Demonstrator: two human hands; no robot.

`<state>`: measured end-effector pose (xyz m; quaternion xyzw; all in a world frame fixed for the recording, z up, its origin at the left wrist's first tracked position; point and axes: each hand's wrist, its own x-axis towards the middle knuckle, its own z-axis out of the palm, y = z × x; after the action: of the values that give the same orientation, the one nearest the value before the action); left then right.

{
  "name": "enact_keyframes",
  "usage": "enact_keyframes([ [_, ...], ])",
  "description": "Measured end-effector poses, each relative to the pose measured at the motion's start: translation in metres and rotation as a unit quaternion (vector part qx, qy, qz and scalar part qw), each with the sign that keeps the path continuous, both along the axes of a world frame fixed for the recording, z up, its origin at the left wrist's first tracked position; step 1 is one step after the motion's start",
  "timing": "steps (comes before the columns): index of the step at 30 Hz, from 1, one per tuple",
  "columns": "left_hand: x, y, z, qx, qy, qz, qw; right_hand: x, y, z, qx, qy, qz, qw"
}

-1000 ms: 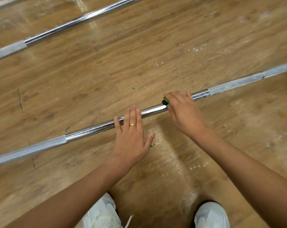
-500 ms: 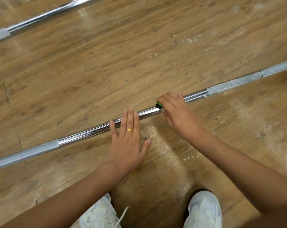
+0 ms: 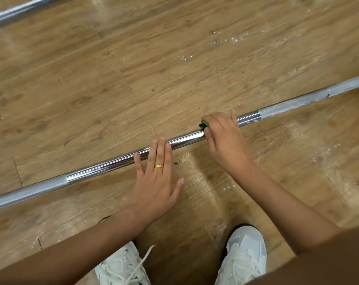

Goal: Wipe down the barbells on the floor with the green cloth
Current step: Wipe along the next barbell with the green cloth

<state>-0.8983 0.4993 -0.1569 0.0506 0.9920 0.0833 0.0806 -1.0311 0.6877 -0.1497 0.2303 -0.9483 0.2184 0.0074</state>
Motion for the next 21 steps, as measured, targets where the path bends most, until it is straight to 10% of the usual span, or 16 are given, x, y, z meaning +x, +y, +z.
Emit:
enact_keyframes([
  [21,0.017,0.000,0.011,-0.008,-0.007,-0.099,0.995,0.040,0.015,0.004,0.002,-0.019,0.002,1.000],
])
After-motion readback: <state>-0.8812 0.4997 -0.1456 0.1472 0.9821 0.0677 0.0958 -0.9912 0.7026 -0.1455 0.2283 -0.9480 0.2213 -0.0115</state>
